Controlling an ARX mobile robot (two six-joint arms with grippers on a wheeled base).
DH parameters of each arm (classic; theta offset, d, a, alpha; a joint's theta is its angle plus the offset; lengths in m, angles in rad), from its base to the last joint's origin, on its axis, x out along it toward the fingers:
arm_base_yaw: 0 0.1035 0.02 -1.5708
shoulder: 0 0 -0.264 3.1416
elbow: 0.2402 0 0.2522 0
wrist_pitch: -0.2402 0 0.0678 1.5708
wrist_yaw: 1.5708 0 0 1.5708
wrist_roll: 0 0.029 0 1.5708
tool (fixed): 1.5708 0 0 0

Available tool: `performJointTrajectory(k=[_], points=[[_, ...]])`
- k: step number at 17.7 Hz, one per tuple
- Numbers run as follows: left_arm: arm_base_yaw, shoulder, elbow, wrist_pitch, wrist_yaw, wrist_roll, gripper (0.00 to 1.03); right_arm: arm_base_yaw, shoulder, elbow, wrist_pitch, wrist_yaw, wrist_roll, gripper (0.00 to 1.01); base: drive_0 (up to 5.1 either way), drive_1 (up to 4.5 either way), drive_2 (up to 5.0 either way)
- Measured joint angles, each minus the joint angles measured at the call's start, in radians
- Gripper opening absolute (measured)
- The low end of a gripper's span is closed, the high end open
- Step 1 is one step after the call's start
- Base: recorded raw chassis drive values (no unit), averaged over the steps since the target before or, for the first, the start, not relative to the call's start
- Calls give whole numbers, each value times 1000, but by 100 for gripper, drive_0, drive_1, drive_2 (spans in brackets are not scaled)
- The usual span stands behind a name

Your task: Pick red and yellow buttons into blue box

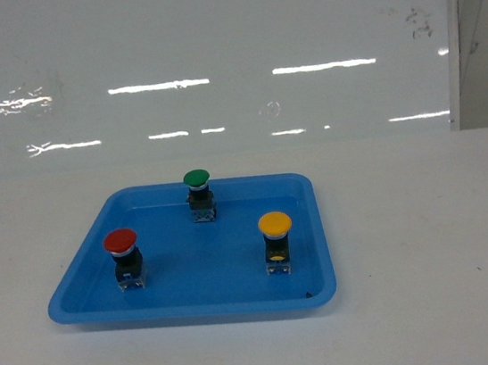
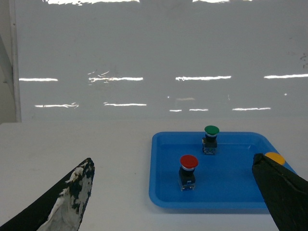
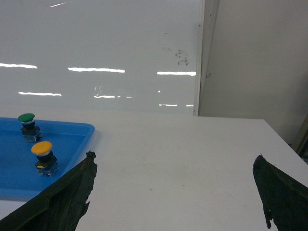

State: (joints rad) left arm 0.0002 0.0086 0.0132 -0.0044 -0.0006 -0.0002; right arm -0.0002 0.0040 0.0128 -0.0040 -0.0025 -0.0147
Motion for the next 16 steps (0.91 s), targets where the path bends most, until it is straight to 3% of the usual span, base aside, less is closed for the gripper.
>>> performJointTrajectory(k=[16], points=[[0,0,0,0,0,0,98,0,0,0,0,0,0,98,0,0,0]])
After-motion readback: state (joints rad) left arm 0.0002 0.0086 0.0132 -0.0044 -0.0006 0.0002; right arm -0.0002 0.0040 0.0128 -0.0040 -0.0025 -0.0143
